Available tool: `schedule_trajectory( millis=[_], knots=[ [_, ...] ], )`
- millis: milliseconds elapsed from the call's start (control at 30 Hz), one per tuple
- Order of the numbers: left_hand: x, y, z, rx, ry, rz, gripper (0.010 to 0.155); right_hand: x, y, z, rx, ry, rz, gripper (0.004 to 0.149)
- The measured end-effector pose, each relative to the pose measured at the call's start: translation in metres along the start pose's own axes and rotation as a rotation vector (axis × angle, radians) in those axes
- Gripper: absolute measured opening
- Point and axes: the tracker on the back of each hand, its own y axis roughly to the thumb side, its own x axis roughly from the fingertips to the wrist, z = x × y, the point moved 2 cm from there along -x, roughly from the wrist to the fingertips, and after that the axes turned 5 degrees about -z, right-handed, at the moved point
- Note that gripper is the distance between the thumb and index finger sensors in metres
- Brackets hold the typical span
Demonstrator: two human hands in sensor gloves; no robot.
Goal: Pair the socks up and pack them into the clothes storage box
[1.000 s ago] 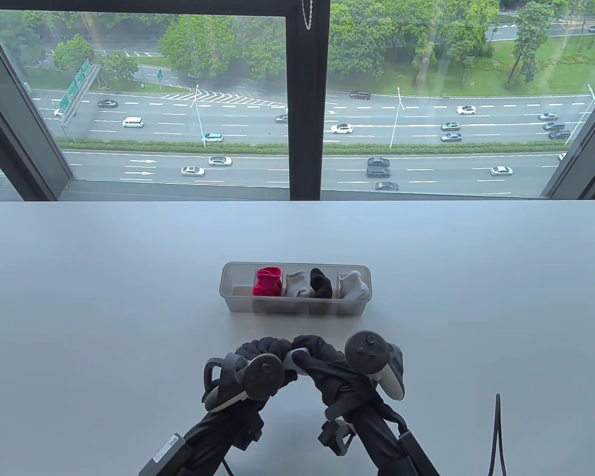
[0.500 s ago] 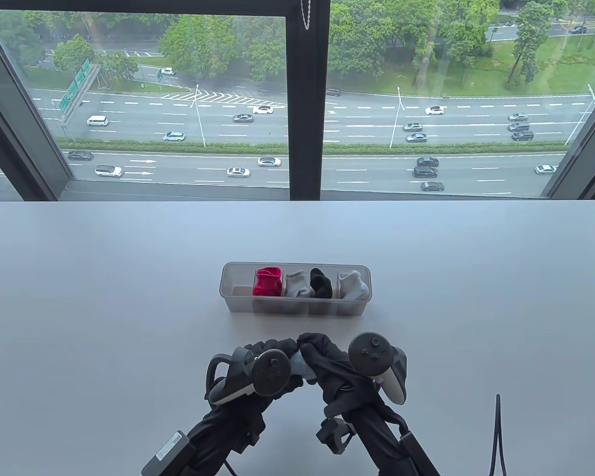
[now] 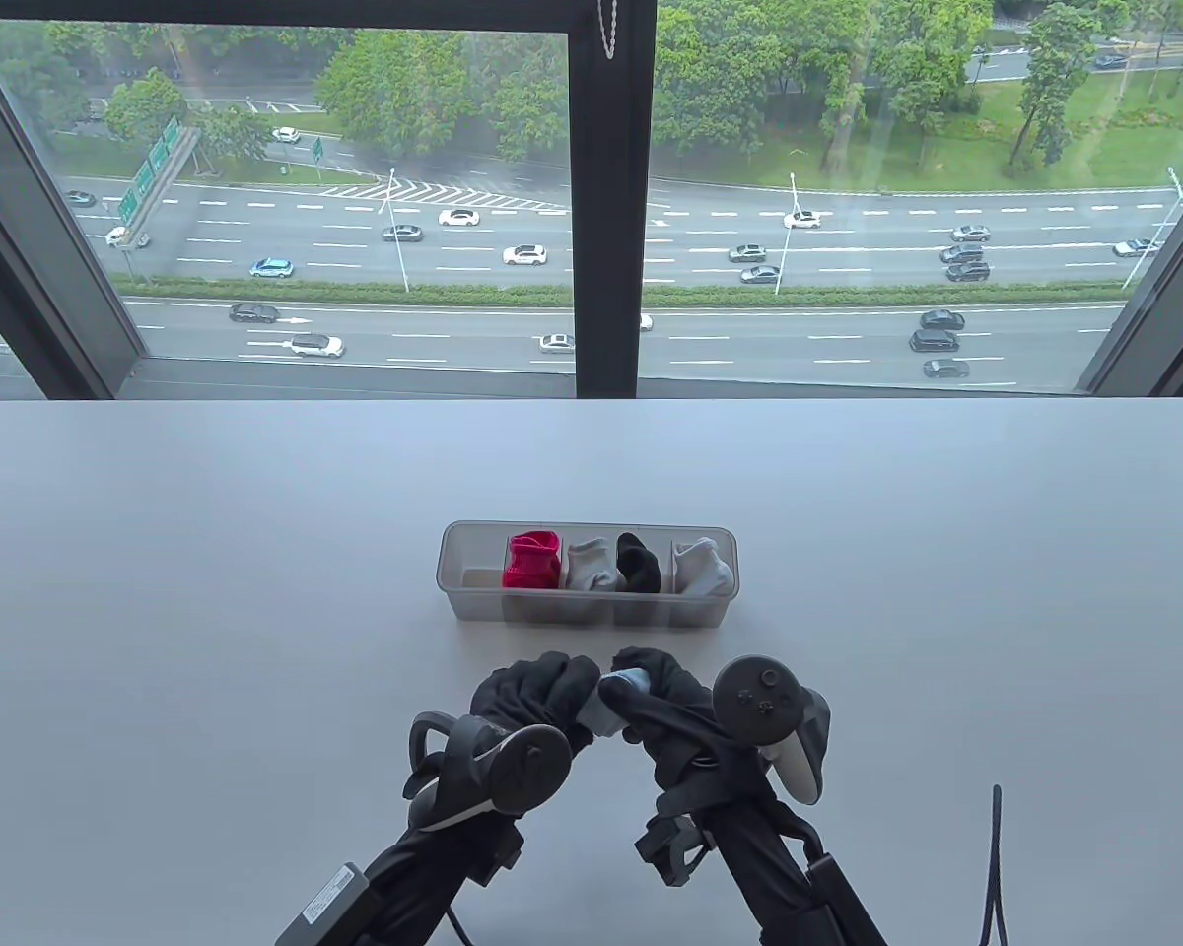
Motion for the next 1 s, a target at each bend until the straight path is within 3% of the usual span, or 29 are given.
schedule_trajectory(
  millis=[33, 100, 133, 233, 300, 567, 667, 833, 1000],
  knots=[
    [0.000, -0.002, 0.001, 0.021, -0.004, 0.007, 0.060, -0.001, 0.000, 0.000, -0.035, 0.004, -0.013, 0.070],
    [0.001, -0.014, 0.003, 0.119, 0.027, 0.060, 0.061, -0.003, 0.000, 0.008, -0.222, 0.137, -0.066, 0.079],
    [0.002, -0.020, 0.003, 0.257, 0.042, 0.070, 0.061, -0.003, 0.001, 0.013, -0.312, 0.189, -0.042, 0.078],
    [0.004, -0.026, -0.002, 0.571, 0.044, 0.118, 0.064, -0.005, 0.004, 0.022, -0.162, 0.224, -0.049, 0.069],
    [0.005, -0.031, -0.004, 0.637, 0.025, 0.113, 0.062, -0.004, 0.004, 0.022, -0.202, 0.219, -0.040, 0.066],
    [0.007, -0.036, -0.002, 0.697, 0.036, 0.132, 0.045, -0.003, 0.003, 0.016, -0.178, 0.180, -0.062, 0.057],
    [0.005, -0.027, -0.005, 0.636, -0.071, 0.106, 0.048, -0.003, 0.004, 0.017, -0.148, 0.170, -0.049, 0.059],
    [0.005, -0.031, -0.003, 0.677, 0.022, 0.109, 0.044, -0.002, 0.001, 0.015, -0.158, 0.169, -0.057, 0.061],
    [0.006, -0.027, 0.002, 0.704, 0.012, 0.064, 0.043, -0.003, 0.006, 0.014, -0.089, 0.156, -0.059, 0.059]
  ],
)
